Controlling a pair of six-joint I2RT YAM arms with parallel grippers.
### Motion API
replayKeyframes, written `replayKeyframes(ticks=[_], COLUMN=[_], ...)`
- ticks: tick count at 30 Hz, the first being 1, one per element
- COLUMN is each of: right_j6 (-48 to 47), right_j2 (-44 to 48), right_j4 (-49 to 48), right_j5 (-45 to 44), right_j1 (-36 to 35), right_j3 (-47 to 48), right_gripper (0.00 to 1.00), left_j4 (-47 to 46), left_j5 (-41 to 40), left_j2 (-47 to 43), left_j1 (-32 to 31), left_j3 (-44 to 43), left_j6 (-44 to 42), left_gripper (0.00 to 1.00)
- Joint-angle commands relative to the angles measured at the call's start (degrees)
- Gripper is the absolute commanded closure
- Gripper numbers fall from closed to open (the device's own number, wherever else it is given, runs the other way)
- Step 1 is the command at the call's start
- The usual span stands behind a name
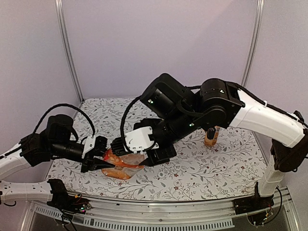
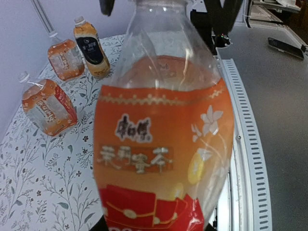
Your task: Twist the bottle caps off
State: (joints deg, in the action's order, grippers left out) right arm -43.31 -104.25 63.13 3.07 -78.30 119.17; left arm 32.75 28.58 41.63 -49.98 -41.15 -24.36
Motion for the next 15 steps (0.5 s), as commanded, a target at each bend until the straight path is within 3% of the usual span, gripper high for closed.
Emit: replayKeyframes(ticks=[1,5,10,12,15], right_j6=[4.16,19.24,44.05,55.44,65.22], right_j2=[3.99,5.58,3.29,2.43,1.62], right_j4=[-13.17,-17.2,-14.4,-10.84,-7.28], right_j5=[-12.7,-16.35,-19.47,-23.93,-26.85], right_j1=[0.17,0.37,0.48,0.45,0.52], right_j3=[-8.32,-6.2,0.09,2.2,3.63], right_gripper=[0.02,0.01,0.03,0.08,0.13], left_j4=[-21.35,-32.72,-36.44,-37.08,-37.17], left_j5=[-9.28,-13.51,-23.42,-24.2,-23.8], left_j2=[-3.52,-4.62,-4.44,-4.25,-3.57], left_j1=[-0.69,-0.81,-1.4,-1.35,-1.35], left_j3=[7.68,13.62,16.28,16.79,16.64], left_j6=[8.03,11.45,12.4,12.63,12.51], left_gripper=[0.84,0.85,0.91,0.91,0.91])
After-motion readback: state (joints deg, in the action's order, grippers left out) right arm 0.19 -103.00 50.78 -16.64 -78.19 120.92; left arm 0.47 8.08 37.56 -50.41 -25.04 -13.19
